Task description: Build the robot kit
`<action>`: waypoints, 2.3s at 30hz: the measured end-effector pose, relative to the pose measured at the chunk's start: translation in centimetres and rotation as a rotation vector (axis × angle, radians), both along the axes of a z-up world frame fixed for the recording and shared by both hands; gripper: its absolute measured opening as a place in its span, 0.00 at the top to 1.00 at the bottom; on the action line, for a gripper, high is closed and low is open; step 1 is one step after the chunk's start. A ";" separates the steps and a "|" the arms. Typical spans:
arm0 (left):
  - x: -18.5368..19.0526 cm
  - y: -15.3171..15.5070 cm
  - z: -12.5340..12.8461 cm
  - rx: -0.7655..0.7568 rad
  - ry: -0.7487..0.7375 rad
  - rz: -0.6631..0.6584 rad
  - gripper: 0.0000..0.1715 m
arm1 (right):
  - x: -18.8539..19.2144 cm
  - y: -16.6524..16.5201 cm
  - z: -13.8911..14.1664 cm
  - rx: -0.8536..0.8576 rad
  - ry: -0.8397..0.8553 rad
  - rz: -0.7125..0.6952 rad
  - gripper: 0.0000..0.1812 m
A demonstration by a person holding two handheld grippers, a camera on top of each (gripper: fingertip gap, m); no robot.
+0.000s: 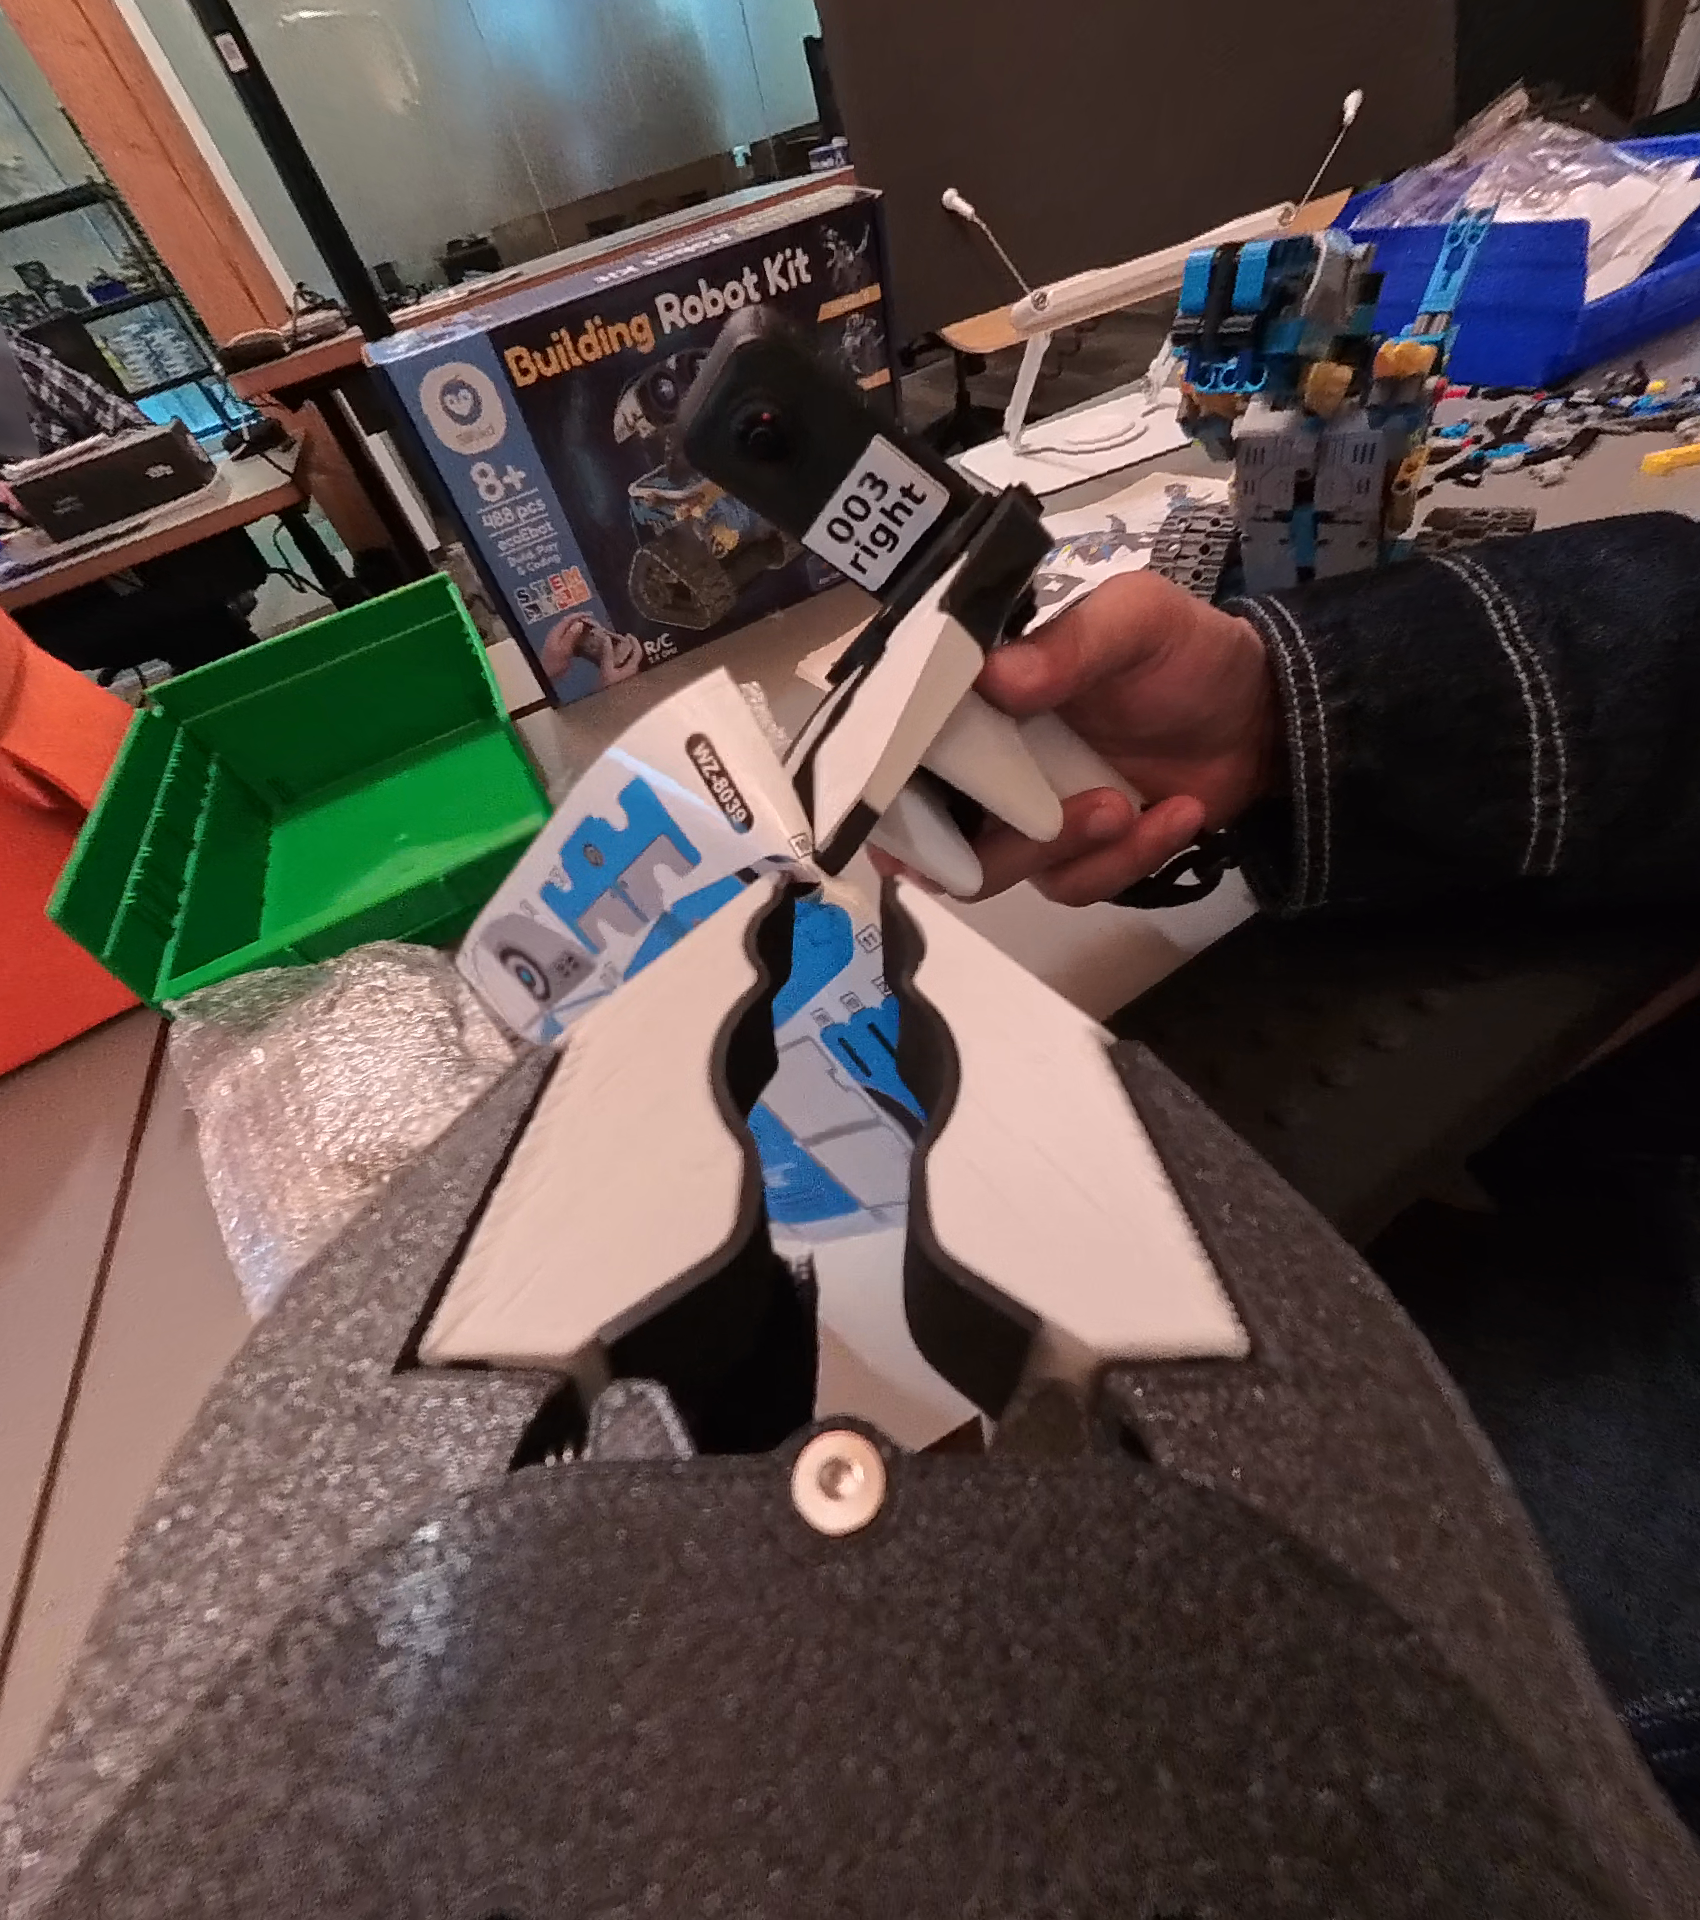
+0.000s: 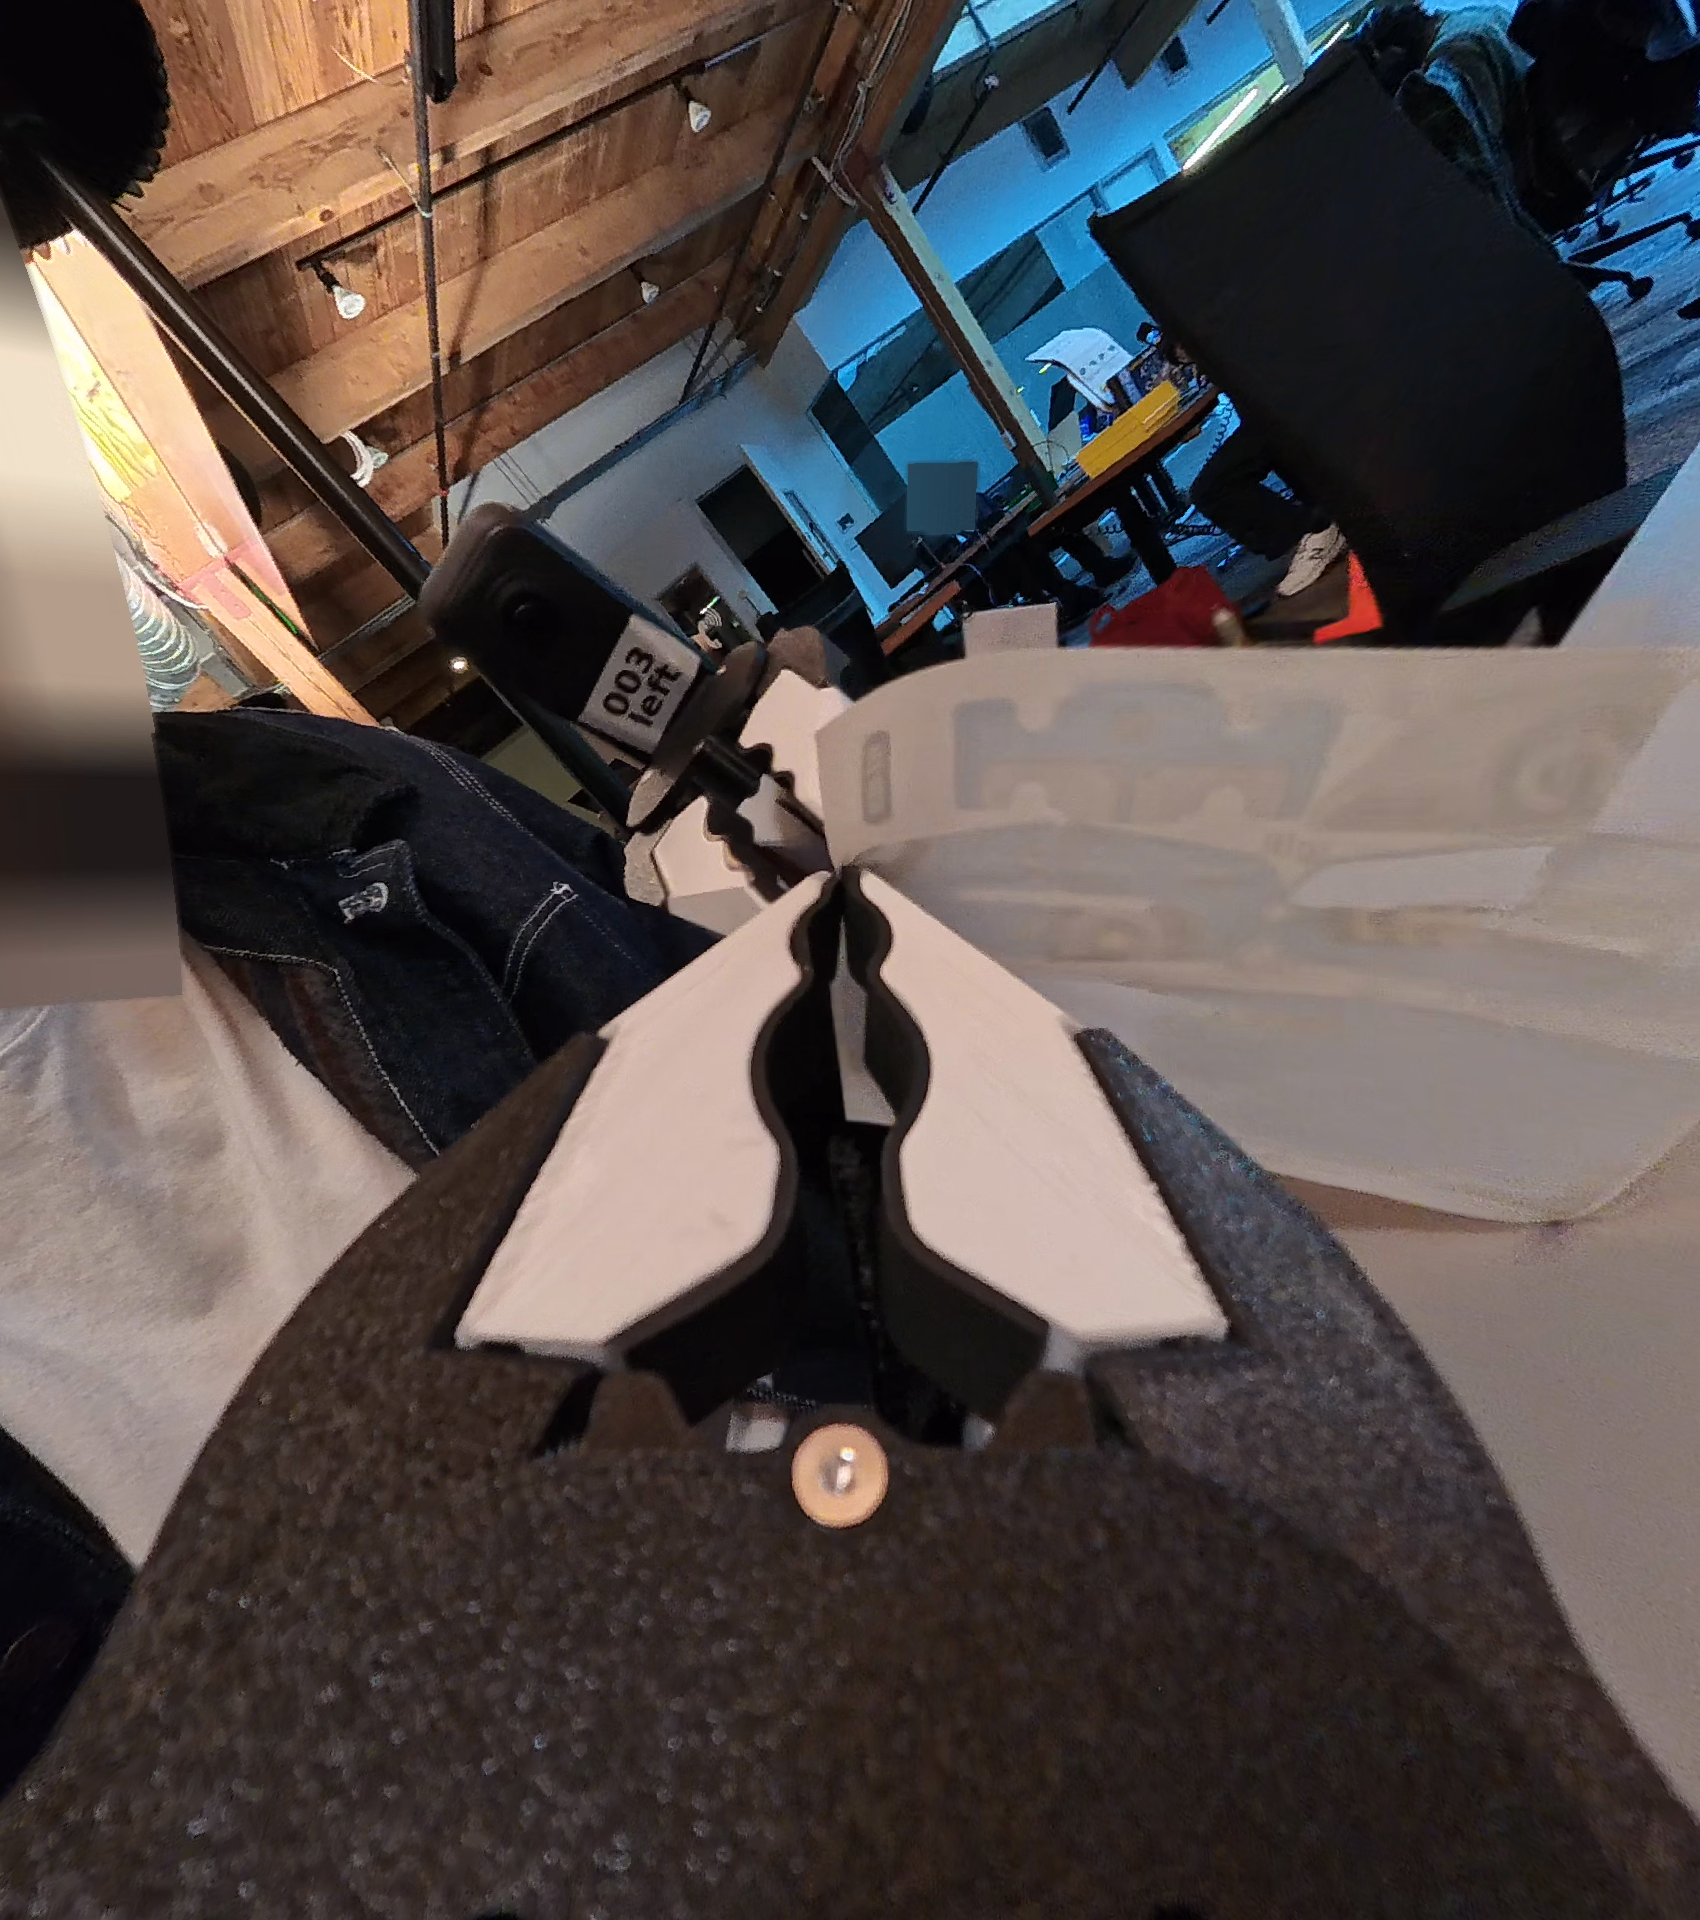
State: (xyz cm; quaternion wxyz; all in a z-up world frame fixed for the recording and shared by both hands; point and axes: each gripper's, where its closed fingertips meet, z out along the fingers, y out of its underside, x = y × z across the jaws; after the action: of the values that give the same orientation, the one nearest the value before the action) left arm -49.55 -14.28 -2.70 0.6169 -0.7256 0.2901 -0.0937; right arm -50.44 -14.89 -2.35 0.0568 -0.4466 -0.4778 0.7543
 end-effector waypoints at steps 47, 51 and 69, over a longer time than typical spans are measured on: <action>-0.7 -1.5 -2.9 -0.557 -0.277 -0.656 1.00 | 1.4 2.9 -2.6 0.249 -0.124 -0.086 1.00; -2.9 1.6 -2.5 -0.541 -0.434 -0.411 1.00 | 0.8 6.2 1.1 0.504 0.048 -0.465 0.90; -1.2 0.4 0.1 -0.405 -0.623 -0.407 1.00 | -1.0 -1.4 -1.9 0.669 -0.006 -0.252 0.72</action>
State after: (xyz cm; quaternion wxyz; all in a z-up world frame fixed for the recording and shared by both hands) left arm -50.73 -13.91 -2.64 0.4891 -0.6969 0.2028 -0.4838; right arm -51.47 -16.27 -4.21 0.2912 -0.4612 -0.6397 0.5416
